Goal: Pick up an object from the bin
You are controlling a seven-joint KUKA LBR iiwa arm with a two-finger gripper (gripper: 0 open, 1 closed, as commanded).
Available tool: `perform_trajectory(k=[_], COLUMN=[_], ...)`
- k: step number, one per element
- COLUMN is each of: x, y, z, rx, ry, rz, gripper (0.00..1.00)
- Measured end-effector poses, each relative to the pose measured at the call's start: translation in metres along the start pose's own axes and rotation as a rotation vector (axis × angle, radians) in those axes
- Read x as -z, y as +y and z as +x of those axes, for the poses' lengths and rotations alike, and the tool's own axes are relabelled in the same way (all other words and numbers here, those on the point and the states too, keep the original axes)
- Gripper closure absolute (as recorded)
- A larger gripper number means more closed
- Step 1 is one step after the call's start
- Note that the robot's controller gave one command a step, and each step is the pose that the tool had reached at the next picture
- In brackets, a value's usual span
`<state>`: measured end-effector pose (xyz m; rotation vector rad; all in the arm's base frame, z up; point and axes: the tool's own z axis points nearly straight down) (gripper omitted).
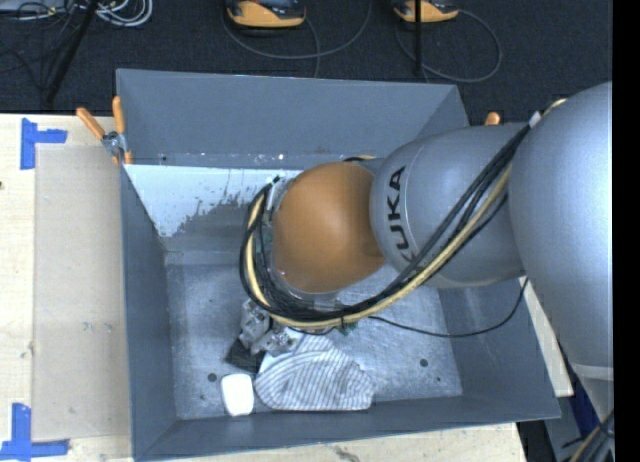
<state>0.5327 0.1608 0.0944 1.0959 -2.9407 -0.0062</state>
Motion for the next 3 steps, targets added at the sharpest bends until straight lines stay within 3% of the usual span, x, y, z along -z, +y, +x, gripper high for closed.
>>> perform_trajectory(k=[1, 3], x=[0.021, 0.056], y=[0.000, -0.001], z=[0.002, 0.000], rx=[0.001, 0.001], ry=[0.005, -0.001], rz=[0.000, 0.004], gripper=[1.00, 1.00])
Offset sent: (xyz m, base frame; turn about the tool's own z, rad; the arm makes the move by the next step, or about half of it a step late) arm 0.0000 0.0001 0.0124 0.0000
